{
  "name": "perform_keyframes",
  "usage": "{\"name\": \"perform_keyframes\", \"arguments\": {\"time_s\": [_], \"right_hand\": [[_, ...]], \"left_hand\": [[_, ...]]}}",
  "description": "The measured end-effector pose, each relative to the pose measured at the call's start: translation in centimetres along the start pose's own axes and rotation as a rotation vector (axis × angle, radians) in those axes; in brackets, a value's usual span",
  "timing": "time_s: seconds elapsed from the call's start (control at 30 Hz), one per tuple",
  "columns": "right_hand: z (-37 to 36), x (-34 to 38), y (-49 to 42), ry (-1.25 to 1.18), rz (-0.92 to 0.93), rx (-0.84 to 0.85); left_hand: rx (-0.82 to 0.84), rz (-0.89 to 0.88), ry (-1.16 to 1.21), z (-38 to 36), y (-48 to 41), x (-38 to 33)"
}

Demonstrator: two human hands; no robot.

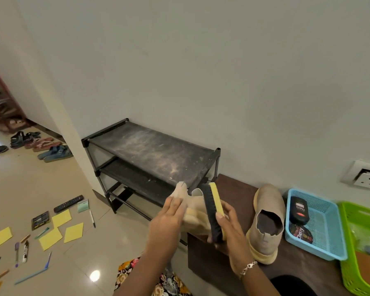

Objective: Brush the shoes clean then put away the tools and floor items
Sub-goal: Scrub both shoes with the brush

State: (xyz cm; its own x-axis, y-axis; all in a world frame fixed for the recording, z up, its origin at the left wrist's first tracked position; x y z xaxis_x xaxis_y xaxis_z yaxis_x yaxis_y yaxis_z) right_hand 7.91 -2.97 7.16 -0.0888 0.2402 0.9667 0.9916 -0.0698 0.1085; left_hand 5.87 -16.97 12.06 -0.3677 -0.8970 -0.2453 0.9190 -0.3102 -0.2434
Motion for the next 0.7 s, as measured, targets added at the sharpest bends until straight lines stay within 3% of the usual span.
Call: {"name": "perform_keyframes", "arguments": {"time_s": [0.17, 0.4, 0.63, 0.7], "right_hand": [[2.5, -2.3, 0.6, 0.001, -0.064, -0.079], [4.7, -0.5, 0.0, -0.012, -0.016, -0.156], [7.5, 1.6, -1.5, -0.119, -0.017, -0.231], [8.0, 2.0, -1.9, -0.109, -0.010, -0.232]], "left_hand": [[0.021, -0.002, -0.088, 1.3, -1.1, -2.7], [0.009, 0.080, -0.009, 2.1, -2.7, -5.8], [0.235, -0.039, 0.308, 2.3, -6.3, -6.7], [0.304, -0.111, 0.226, 2.1, -6.9, -7.3]]}}
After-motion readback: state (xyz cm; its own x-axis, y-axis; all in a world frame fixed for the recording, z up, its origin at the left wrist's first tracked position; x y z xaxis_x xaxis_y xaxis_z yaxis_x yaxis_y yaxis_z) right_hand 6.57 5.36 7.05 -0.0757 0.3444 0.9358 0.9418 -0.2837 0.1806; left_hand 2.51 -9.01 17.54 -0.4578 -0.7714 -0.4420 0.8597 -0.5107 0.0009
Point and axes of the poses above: each hand's wrist, its own y-axis away from the middle knuckle, its own z-axis out of the back of the hand, x = y × z, the point moved 9 cm from there along -y, towards the middle knuckle
